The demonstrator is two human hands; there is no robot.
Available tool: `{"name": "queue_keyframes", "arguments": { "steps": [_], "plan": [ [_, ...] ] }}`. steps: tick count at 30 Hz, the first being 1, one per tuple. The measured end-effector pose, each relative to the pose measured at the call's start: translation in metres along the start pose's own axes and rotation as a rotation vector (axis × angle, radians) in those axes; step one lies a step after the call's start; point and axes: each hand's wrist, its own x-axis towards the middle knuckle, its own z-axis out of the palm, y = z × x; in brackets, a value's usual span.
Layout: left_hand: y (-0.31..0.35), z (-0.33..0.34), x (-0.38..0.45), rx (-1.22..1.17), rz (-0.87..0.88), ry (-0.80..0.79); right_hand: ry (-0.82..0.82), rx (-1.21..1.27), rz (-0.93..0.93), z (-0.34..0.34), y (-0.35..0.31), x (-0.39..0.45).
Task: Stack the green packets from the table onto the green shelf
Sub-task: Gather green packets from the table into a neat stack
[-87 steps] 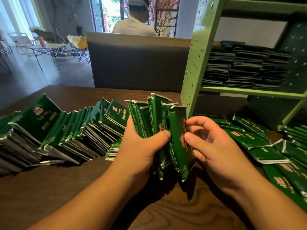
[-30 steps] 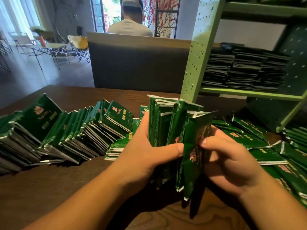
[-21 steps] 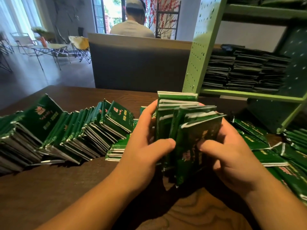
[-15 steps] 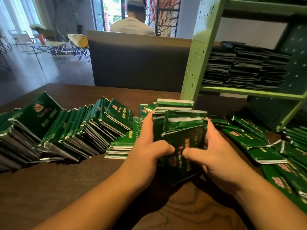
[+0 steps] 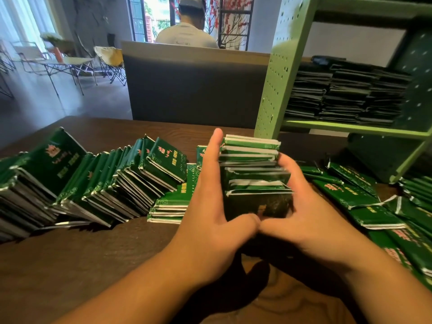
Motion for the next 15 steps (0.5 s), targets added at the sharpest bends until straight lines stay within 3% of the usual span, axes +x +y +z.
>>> {"name": "queue_keyframes", "arguments": {
  "steps": [6,11,15],
  "plan": [
    [-0.008,0.0,0.003,-0.082,-0.154,0.003,-0.112,-0.056,0.11,0.003,0.01,0.003],
    [-0.008,-0.001,0.007,-0.059,-0.18,0.001,-0.023,-0.066,0.067,-0.001,0.007,0.004],
    [-0.011,0.0,0.01,-0.031,-0.105,-0.016,0.018,-0.061,0.021,0.0,0.008,0.005]
  ]
}}
